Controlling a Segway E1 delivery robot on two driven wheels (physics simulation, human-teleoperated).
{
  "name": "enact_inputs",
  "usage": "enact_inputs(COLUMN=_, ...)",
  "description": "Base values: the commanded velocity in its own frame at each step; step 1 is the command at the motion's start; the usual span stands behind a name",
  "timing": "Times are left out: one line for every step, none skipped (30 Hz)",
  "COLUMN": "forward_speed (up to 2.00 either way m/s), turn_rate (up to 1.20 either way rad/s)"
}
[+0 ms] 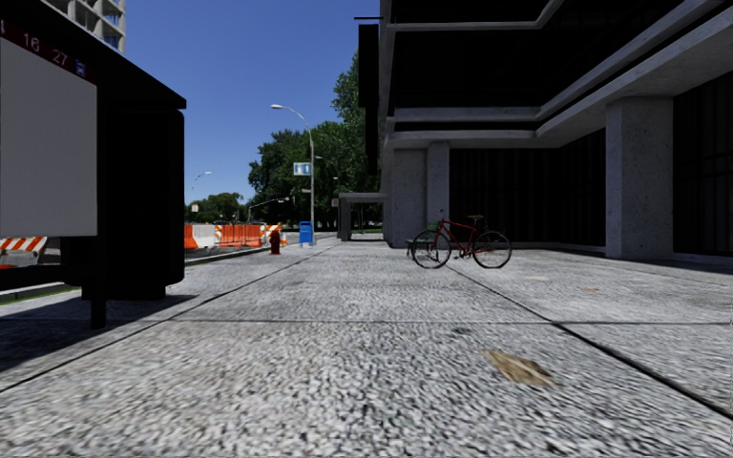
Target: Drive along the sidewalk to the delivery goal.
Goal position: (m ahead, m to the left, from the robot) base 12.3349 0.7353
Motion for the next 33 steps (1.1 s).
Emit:
enact_inputs(forward_speed=2.00, turn_rate=0.00)
enact_inputs(forward_speed=2.00, turn_rate=0.00)
enact_inputs(forward_speed=2.00, turn_rate=0.00)
enact_inputs(forward_speed=2.00, turn_rate=0.00)
enact_inputs(forward_speed=2.00, turn_rate=0.00)
enact_inputs(forward_speed=2.00, turn_rate=0.00)
enact_inputs(forward_speed=2.00, turn_rate=0.00)
enact_inputs(forward_speed=2.00, turn_rate=0.00)
enact_inputs(forward_speed=2.00, turn_rate=0.00)
enact_inputs(forward_speed=2.00, turn_rate=0.00)
enact_inputs(forward_speed=2.00, turn_rate=0.00)
enact_inputs(forward_speed=2.00, turn_rate=0.00)
enact_inputs(forward_speed=2.00, turn_rate=0.00)
enact_inputs(forward_speed=1.98, turn_rate=0.00)
enact_inputs(forward_speed=1.98, turn_rate=0.00)
enact_inputs(forward_speed=1.98, turn_rate=0.00)
enact_inputs(forward_speed=1.98, turn_rate=0.00)
enact_inputs(forward_speed=2.00, turn_rate=0.00)
enact_inputs(forward_speed=2.00, turn_rate=0.00)
enact_inputs(forward_speed=2.00, turn_rate=0.00)
enact_inputs(forward_speed=2.00, turn_rate=0.00)
enact_inputs(forward_speed=2.00, turn_rate=0.00)
enact_inputs(forward_speed=2.00, turn_rate=0.00)
enact_inputs(forward_speed=2.00, turn_rate=0.00)
enact_inputs(forward_speed=2.00, turn_rate=0.00)
enact_inputs(forward_speed=2.00, turn_rate=0.00)
enact_inputs(forward_speed=2.00, turn_rate=0.00)
enact_inputs(forward_speed=2.00, turn_rate=0.00)
enact_inputs(forward_speed=2.00, turn_rate=0.00)
enact_inputs(forward_speed=1.97, turn_rate=0.00)
enact_inputs(forward_speed=1.96, turn_rate=0.00)
enact_inputs(forward_speed=1.96, turn_rate=0.00)
enact_inputs(forward_speed=1.96, turn_rate=0.00)
